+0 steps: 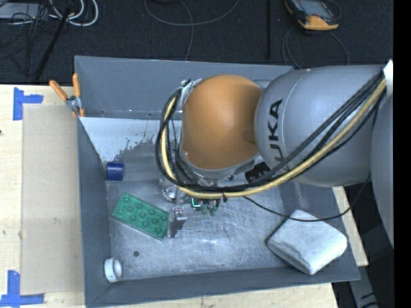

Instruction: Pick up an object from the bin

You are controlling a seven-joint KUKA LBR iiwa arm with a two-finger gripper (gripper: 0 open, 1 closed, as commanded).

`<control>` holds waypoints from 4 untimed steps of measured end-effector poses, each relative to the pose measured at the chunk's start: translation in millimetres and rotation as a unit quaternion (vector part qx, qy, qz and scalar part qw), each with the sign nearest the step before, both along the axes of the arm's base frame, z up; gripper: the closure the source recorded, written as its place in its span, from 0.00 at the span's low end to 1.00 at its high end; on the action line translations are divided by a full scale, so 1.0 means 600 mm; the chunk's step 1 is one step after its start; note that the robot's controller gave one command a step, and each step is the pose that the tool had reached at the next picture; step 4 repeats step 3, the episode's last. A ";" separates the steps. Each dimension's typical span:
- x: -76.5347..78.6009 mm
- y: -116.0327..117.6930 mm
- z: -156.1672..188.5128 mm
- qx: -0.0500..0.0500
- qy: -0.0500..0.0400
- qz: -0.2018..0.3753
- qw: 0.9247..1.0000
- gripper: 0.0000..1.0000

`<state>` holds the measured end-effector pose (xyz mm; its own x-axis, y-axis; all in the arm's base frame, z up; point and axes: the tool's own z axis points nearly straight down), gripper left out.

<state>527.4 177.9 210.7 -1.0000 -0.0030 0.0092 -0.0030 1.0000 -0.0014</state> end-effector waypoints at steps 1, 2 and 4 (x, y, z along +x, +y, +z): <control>0.051 0.018 -0.231 0.001 -0.006 -0.159 0.987 0.00; 0.058 0.016 -0.225 0.003 -0.012 -0.161 0.987 1.00; 0.030 0.011 -0.016 0.002 -0.007 -0.178 0.984 1.00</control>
Offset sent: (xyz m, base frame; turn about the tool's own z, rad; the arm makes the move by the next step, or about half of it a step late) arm 0.0289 0.0103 -0.1407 0.3191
